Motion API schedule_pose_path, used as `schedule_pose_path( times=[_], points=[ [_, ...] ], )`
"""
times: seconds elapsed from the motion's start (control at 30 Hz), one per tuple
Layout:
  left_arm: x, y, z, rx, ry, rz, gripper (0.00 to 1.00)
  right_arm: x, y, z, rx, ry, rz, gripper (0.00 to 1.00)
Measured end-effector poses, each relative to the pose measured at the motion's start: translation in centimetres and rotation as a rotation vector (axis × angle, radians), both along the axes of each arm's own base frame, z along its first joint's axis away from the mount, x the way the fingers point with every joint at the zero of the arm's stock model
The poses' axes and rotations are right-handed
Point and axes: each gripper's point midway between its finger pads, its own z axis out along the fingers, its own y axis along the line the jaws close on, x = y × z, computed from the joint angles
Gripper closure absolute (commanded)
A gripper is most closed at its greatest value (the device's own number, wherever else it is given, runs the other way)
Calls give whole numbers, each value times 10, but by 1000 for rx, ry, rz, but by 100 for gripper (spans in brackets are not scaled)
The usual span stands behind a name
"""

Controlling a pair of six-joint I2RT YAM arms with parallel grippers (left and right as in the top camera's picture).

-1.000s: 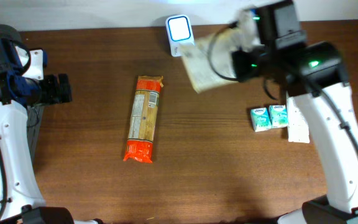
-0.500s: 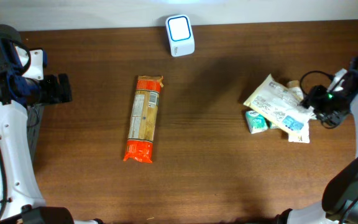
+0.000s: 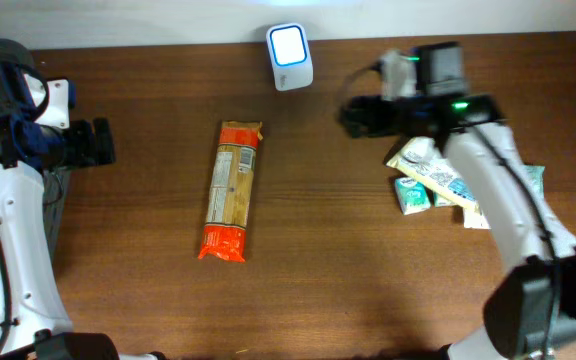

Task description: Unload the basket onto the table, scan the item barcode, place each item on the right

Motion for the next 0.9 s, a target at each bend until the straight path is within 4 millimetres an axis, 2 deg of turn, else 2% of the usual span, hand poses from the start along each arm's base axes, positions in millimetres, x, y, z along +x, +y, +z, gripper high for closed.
schedule_pose_path(
  times=[0.03, 0.1, 0.13, 0.2, 0.3, 0.4, 0.53, 0.67, 0.77, 0.9],
  points=[
    [0, 0, 0, 1, -2, 0, 1, 5, 34, -4, 7, -40, 70, 3],
    [1, 0, 0, 0, -3, 0, 1, 5, 76, -27, 5, -43, 153, 6],
    [0, 0, 0, 0, -1, 0, 1, 7, 99, -51, 3, -33, 195, 6],
    [1, 0, 0, 1, -3, 0, 1, 1, 127, -90, -15, 10, 248, 9],
    [0, 0, 0, 0, -1, 0, 1, -9, 152, -116, -25, 31, 296, 11],
    [0, 0, 0, 0, -1, 0, 1, -15, 173, -121, -12, 17, 326, 14],
    [0, 0, 0, 0, -1, 0, 1, -22, 191, -133, -4, 24, 344, 18],
    [0, 0, 0, 0, -1, 0, 1, -22, 195, -147, 6, 52, 322, 22],
    [0, 0, 0, 0, -1, 0, 1, -29, 206, -159, 10, 76, 327, 30],
    [0, 0, 0, 0, -1, 0, 1, -37, 214, -168, 11, 107, 319, 34]
  ],
)
